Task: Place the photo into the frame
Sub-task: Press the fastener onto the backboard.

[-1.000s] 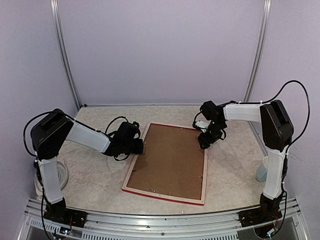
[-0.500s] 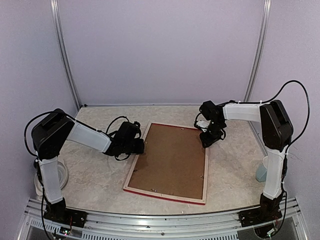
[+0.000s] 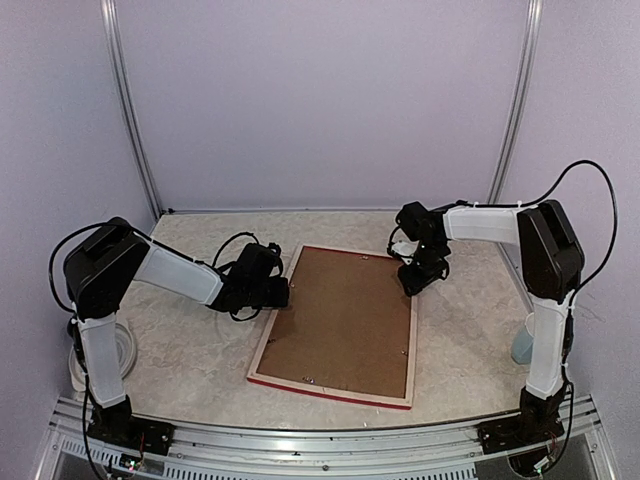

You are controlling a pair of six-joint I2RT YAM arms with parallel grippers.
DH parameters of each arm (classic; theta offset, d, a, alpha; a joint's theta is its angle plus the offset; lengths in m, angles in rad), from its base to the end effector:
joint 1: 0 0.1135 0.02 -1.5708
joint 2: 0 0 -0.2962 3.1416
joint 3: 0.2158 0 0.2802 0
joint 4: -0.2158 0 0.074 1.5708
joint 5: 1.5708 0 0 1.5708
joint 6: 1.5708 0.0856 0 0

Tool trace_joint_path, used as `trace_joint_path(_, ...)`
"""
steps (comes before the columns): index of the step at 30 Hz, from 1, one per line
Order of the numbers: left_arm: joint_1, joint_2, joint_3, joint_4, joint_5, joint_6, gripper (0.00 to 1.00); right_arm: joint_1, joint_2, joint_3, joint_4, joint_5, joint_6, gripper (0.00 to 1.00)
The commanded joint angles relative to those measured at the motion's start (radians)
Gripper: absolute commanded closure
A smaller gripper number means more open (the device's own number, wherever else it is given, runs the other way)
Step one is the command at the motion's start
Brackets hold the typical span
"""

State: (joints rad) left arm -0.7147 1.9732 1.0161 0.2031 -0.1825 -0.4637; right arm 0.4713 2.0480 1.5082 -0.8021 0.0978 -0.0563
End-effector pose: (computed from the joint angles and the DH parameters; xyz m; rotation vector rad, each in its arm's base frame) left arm 0.3561 -0.2884 0.0886 0.2009 2.3322 -0.3845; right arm 0.4117 0.2004 0.1324 -0.7396 2.8009 -0.0701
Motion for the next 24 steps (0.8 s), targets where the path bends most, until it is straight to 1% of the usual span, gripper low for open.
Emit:
trace_joint_path(1, -0.019, 0.071, -0.030, -0.140, 0.106, 0.027, 0.97, 0.010, 0.000, 0.015, 0.009, -0.060, -0.030, 0.50)
trace_joint_path(4, -0.019, 0.066, -0.034, -0.139, 0.106, 0.025, 0.97, 0.011, -0.041, 0.018, 0.025, -0.092, -0.006, 0.45)
trace_joint_path(8, -0.017, 0.057, -0.039, -0.135, 0.104, 0.023, 0.96, 0.010, -0.081, 0.024, 0.033, -0.135, 0.049, 0.42)
trace_joint_path(11, -0.013, 0.045, -0.050, -0.124, 0.106, 0.020, 0.93, 0.011, -0.117, -0.005, 0.065, -0.185, 0.118, 0.41)
trace_joint_path(15, -0.001, 0.013, -0.081, -0.090, 0.110, 0.011, 0.90, 0.013, -0.172, -0.090, 0.125, -0.210, 0.205, 0.41)
trace_joint_path(18, 0.008, -0.013, -0.105, -0.060, 0.116, 0.004, 0.87, 0.018, -0.226, -0.180, 0.167, -0.196, 0.261, 0.40)
trace_joint_path(24, 0.015, -0.035, -0.125, -0.042, 0.119, -0.003, 0.78, 0.028, -0.344, -0.345, 0.232, -0.160, 0.341, 0.41)
